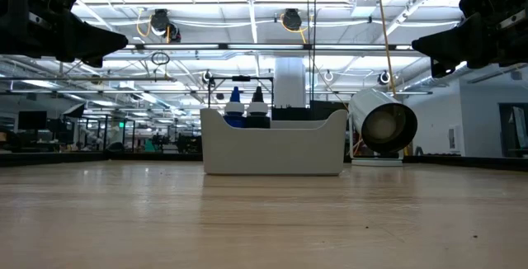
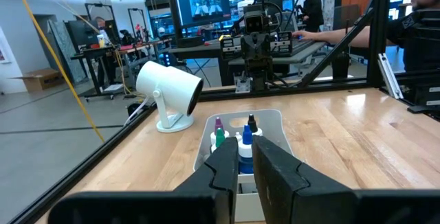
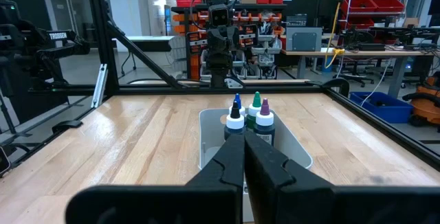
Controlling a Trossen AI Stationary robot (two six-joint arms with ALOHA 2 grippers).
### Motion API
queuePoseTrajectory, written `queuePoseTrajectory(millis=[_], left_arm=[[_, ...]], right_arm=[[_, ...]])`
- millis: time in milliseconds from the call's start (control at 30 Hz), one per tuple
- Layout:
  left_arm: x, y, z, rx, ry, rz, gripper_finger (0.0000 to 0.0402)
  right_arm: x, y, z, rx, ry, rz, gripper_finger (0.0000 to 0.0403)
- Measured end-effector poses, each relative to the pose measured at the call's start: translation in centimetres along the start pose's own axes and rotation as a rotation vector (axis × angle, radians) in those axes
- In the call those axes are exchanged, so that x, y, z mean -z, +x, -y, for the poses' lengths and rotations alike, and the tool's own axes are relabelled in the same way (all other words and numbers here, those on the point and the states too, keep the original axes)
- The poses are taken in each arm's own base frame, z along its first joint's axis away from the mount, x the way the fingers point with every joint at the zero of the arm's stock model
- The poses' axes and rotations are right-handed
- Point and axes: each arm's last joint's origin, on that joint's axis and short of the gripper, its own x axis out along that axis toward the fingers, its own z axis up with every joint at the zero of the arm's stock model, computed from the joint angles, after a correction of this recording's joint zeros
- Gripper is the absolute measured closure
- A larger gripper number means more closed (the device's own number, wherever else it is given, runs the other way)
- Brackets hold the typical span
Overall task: Pick & Place food coloring
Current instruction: Return to Home Position
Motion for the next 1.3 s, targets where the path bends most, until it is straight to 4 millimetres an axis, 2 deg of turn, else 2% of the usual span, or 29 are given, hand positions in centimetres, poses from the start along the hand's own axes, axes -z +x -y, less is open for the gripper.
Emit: queuePoseTrajectory(millis=[1300], left_arm=[[0.0, 0.0, 0.0, 0.0, 0.0, 0.0, 0.035]], right_arm=[[0.0, 0.0, 0.0, 0.0, 0.0, 0.0, 0.0403]])
